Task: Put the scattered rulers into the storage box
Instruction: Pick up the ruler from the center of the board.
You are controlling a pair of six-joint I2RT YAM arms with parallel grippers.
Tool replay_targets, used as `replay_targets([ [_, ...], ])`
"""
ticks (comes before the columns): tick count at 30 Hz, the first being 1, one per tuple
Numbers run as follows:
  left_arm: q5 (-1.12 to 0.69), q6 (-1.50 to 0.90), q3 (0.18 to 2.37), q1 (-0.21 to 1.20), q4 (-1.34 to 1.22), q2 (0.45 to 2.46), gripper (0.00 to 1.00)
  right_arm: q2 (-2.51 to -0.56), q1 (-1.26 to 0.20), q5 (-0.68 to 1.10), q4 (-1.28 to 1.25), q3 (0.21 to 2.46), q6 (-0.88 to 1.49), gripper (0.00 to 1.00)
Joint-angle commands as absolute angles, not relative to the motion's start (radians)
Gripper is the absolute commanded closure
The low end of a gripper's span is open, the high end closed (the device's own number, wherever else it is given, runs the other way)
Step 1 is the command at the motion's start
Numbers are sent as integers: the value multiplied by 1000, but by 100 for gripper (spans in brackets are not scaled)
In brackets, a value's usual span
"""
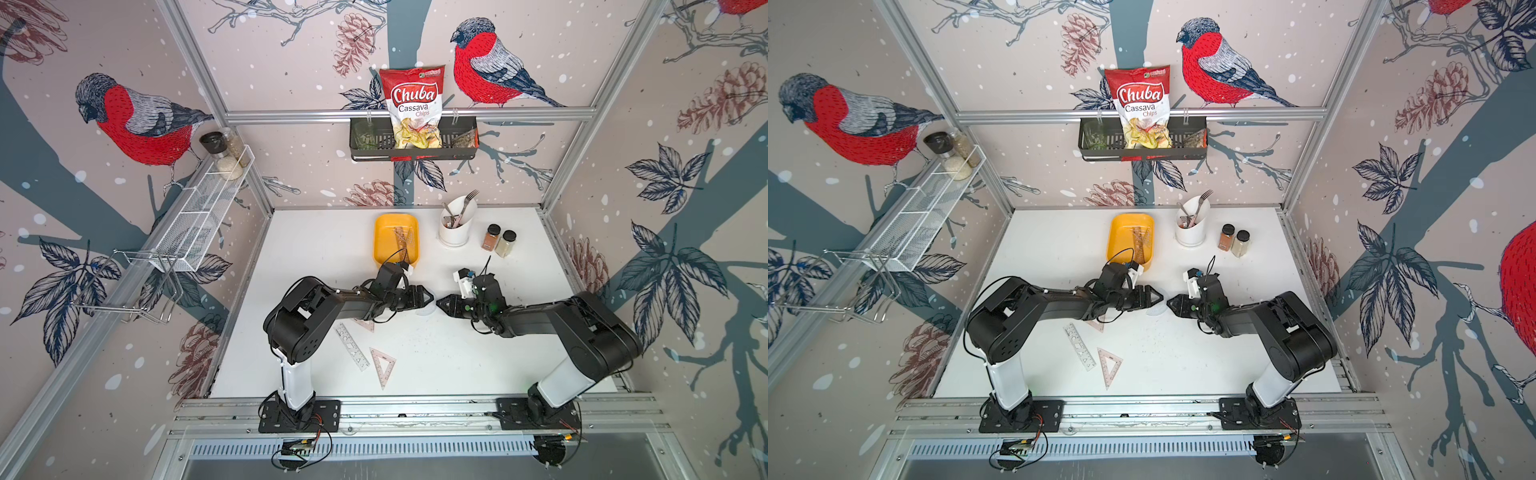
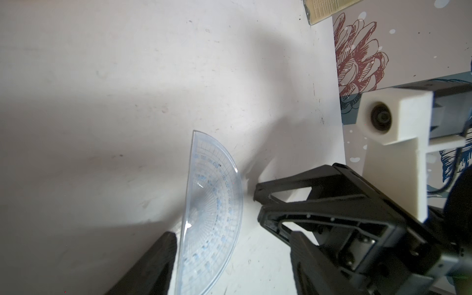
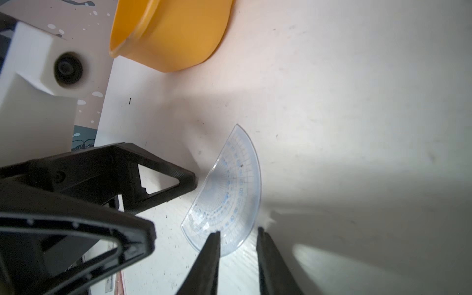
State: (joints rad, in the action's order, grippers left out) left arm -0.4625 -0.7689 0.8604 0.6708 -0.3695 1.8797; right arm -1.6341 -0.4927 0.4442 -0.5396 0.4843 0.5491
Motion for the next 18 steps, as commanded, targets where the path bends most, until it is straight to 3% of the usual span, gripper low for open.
replay_targets([
  [1, -396, -769, 846, 667, -145, 1905, 26, -1643, -490, 440, -528, 507, 553, 68],
  [9, -411, -771, 834, 667, -149, 1891, 36, -1672, -498, 457, -546, 529, 556, 73],
  [18, -434, -786, 816, 668, -168, 1878, 40, -1705, -498, 474, -549, 547, 552, 73],
])
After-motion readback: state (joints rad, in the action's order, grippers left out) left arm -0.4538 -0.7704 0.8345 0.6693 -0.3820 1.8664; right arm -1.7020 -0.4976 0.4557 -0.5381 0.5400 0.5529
